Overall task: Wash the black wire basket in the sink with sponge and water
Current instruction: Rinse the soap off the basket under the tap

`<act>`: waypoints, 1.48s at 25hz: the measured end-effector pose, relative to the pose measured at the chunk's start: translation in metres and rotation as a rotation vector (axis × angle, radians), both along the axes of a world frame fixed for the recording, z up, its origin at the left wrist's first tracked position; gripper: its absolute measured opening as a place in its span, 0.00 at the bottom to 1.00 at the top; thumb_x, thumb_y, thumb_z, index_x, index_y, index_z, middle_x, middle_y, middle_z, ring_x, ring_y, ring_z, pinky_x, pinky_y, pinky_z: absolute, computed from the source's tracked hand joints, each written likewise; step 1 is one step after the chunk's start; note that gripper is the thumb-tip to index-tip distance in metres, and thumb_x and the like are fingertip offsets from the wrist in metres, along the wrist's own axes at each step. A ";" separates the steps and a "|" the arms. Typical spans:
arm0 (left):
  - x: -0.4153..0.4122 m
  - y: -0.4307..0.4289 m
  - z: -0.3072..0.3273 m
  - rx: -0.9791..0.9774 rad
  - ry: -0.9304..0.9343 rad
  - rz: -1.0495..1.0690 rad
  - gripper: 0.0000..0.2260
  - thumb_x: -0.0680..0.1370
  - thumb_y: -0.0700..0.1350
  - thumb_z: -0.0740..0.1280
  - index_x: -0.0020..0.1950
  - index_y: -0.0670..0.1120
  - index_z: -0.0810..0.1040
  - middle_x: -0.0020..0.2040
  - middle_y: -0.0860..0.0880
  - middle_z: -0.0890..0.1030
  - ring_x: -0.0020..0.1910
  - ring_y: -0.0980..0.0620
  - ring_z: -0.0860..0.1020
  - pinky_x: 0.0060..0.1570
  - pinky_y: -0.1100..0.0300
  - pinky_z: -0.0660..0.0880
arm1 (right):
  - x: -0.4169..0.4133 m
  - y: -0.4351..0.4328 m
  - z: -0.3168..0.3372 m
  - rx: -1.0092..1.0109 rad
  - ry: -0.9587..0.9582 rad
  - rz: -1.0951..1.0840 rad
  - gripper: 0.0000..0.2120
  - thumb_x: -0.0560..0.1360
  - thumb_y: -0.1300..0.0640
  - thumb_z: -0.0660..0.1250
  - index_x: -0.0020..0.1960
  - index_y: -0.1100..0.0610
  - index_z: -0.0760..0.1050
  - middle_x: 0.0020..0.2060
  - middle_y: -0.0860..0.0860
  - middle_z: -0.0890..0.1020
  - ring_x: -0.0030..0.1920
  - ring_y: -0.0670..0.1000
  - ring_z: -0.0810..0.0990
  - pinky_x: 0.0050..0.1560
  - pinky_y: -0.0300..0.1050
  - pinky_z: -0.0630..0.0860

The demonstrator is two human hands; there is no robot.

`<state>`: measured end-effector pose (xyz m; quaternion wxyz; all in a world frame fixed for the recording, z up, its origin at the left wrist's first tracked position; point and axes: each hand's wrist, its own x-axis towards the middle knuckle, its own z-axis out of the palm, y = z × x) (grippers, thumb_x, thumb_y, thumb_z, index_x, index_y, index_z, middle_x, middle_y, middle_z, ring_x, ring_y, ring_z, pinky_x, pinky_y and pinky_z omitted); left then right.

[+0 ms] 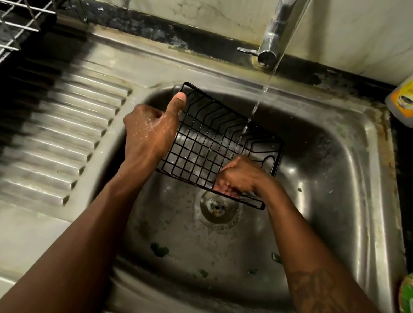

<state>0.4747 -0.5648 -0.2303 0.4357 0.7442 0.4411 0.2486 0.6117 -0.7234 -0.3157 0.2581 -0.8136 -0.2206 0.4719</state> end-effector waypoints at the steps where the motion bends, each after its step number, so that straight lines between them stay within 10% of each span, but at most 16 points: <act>1: -0.001 0.000 -0.001 0.014 -0.003 -0.014 0.34 0.76 0.68 0.63 0.30 0.37 0.72 0.25 0.49 0.71 0.26 0.54 0.67 0.28 0.62 0.66 | -0.001 0.002 0.001 0.021 0.009 -0.048 0.06 0.74 0.64 0.70 0.42 0.66 0.83 0.32 0.57 0.85 0.32 0.53 0.83 0.34 0.44 0.82; 8: -0.004 -0.005 0.001 0.082 0.022 -0.061 0.32 0.80 0.63 0.62 0.27 0.39 0.68 0.23 0.48 0.66 0.22 0.55 0.60 0.22 0.68 0.63 | 0.008 0.020 -0.005 0.574 0.124 -0.789 0.06 0.79 0.65 0.66 0.45 0.66 0.80 0.32 0.55 0.82 0.31 0.51 0.82 0.31 0.41 0.79; 14: 0.001 0.001 -0.006 0.095 0.116 -0.036 0.36 0.80 0.65 0.59 0.35 0.31 0.76 0.27 0.42 0.73 0.26 0.52 0.67 0.25 0.73 0.66 | -0.029 0.029 -0.003 0.388 0.500 -0.204 0.08 0.80 0.62 0.66 0.54 0.65 0.81 0.47 0.58 0.87 0.49 0.58 0.87 0.44 0.46 0.83; 16: 0.001 0.003 -0.009 0.081 0.069 -0.064 0.37 0.79 0.67 0.60 0.35 0.31 0.76 0.27 0.38 0.73 0.25 0.52 0.67 0.24 0.69 0.65 | -0.021 0.032 0.003 0.453 0.529 -0.301 0.10 0.80 0.62 0.67 0.57 0.67 0.80 0.48 0.60 0.87 0.49 0.59 0.87 0.44 0.49 0.84; 21: 0.009 0.000 -0.031 0.026 0.065 0.008 0.37 0.76 0.72 0.59 0.32 0.38 0.79 0.29 0.42 0.80 0.31 0.45 0.79 0.42 0.51 0.79 | 0.000 0.029 0.006 0.647 0.278 -0.865 0.08 0.79 0.65 0.64 0.50 0.68 0.80 0.38 0.60 0.84 0.35 0.53 0.85 0.35 0.42 0.82; 25: 0.012 -0.007 -0.040 0.128 0.055 -0.056 0.38 0.79 0.70 0.54 0.30 0.38 0.78 0.26 0.40 0.78 0.31 0.41 0.80 0.38 0.51 0.76 | -0.003 0.005 0.008 0.205 0.290 -0.440 0.08 0.77 0.62 0.68 0.51 0.66 0.82 0.39 0.59 0.87 0.40 0.56 0.87 0.39 0.46 0.82; 28: 0.015 -0.015 -0.052 0.211 -0.076 -0.173 0.37 0.82 0.66 0.49 0.30 0.40 0.76 0.23 0.43 0.77 0.24 0.43 0.78 0.32 0.45 0.76 | 0.000 0.006 0.019 0.069 -0.168 -0.303 0.06 0.75 0.59 0.69 0.44 0.59 0.84 0.35 0.54 0.86 0.36 0.52 0.86 0.34 0.36 0.75; 31: 0.018 -0.020 -0.072 0.296 -0.008 -0.215 0.31 0.83 0.65 0.45 0.40 0.44 0.76 0.30 0.47 0.80 0.28 0.45 0.79 0.34 0.46 0.77 | 0.001 0.007 0.026 0.208 -0.749 -0.184 0.07 0.76 0.53 0.68 0.46 0.52 0.85 0.38 0.48 0.85 0.33 0.43 0.79 0.34 0.30 0.69; 37: 0.019 -0.030 -0.080 -0.015 -0.122 -0.188 0.16 0.85 0.56 0.57 0.54 0.47 0.77 0.45 0.48 0.83 0.40 0.56 0.83 0.42 0.56 0.82 | -0.013 0.006 0.027 0.608 -0.801 -0.149 0.07 0.78 0.54 0.69 0.51 0.53 0.85 0.41 0.48 0.87 0.36 0.47 0.84 0.38 0.45 0.83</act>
